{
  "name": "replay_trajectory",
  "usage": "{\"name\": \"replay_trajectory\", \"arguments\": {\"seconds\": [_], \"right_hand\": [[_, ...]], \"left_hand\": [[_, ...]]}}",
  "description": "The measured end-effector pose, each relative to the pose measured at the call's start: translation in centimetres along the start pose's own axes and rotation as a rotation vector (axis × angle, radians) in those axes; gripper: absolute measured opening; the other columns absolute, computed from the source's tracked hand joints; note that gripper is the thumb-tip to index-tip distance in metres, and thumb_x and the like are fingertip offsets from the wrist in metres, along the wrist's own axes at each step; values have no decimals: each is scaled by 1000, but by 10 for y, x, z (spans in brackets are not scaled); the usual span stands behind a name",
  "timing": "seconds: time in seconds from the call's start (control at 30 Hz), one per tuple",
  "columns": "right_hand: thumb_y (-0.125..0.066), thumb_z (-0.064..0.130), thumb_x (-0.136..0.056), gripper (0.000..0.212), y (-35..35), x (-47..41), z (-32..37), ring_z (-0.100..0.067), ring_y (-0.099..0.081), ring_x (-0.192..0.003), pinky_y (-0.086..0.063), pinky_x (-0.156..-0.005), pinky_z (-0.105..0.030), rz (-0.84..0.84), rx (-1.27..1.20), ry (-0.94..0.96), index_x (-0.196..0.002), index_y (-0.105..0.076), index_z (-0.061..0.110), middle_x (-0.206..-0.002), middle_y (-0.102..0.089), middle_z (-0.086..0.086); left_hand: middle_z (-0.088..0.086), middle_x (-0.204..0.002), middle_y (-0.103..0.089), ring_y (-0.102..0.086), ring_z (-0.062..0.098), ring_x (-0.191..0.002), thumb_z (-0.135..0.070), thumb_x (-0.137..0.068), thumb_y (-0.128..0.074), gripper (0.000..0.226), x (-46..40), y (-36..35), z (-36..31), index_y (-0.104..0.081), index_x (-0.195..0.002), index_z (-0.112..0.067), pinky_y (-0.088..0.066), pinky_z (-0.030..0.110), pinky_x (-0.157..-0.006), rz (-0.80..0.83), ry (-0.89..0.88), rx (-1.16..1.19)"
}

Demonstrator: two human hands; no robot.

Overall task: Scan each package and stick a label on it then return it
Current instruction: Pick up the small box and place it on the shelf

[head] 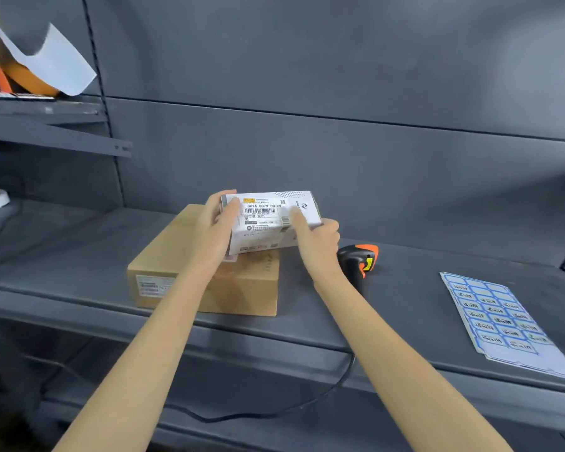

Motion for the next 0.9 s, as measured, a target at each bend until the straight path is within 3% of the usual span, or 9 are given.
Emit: {"name": "replay_trajectory", "arguments": {"seconds": [0.1,0.2,0.3,0.4,0.5,0.6,0.67,0.8,0.9], "right_hand": [[-53,44,-92,50,26,-2,-19,-33,-34,-127,-28,-100,-37,-134,274,23,-127,-43,9,-134,-43,-14],[-56,39,-90,56,46,5,-41,-35,-31,-126,-27,-103,-40,-273,620,-23,-128,-38,2,-134,-38,-18],[-54,48,-89,67,53,8,-59,-34,-32,-126,-28,-103,-40,-196,888,-73,-129,-34,-1,-133,-37,-17],[-55,48,-90,75,55,4,-65,-34,-30,-132,-28,-107,-40,-47,885,-127,-141,-24,2,-142,-29,-20],[-58,30,-91,68,54,2,-68,-35,-30,-133,-30,-107,-41,-16,902,-134,-143,-23,2,-145,-27,-22],[-61,23,-88,59,59,-5,-63,-35,-38,-125,-36,-100,-35,-52,936,-222,-132,-33,-4,-135,-39,-20],[-59,27,-85,49,69,-11,-57,-32,-47,-110,-40,-87,-34,-24,758,-256,-120,-45,-4,-118,-50,-14],[-58,16,-83,18,93,13,-39,-21,-54,-64,-41,-58,-28,10,-166,-261,-94,-49,5,-62,-53,-4],[-54,3,-81,14,94,56,-27,-23,-69,-65,-51,-51,-28,155,-628,-224,-93,-50,8,-66,-68,-3]], "left_hand": [[-19,-98,-67,-66,0,-88,-40,-97,-48,14,3,2,-1,-57,-108,-37,-53,21,-57,44,-64,-58],[-9,-109,-67,-66,7,-96,-41,-98,-47,19,4,-1,1,-54,-114,-33,-48,15,-52,115,-116,-100],[-8,-116,-65,-65,7,-102,-39,-98,-49,20,2,-5,2,-51,-116,-32,-48,12,-52,160,-151,-136],[-13,-117,-63,-63,0,-105,-37,-97,-51,20,1,-6,7,-51,-118,-35,-54,17,-62,175,-179,-146],[-11,-117,-64,-64,6,-103,-39,-96,-52,23,2,-4,11,-50,-119,-40,-47,15,-49,199,-167,-130],[-13,-116,-64,-65,0,-98,-41,-96,-52,24,0,-3,12,-50,-119,-45,-43,14,-45,202,-159,-113],[-16,-114,-65,-63,-6,-97,-40,-96,-52,24,0,-2,14,-50,-120,-44,-47,15,-49,202,-164,-115],[-21,-110,-66,-64,-3,-99,-40,-96,-52,25,-1,0,16,-51,-120,-44,-57,24,-65,204,-169,-118],[-14,-113,-68,-66,2,-95,-42,-96,-51,25,-1,1,17,-52,-120,-44,-54,30,-63,219,-157,-95]]}}
Point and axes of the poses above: each hand's wrist, its own x-axis away from the middle knuckle, its own y-axis out of the back of the hand, z = x × y, the point moved 1 cm from there along -x, towards the middle knuckle
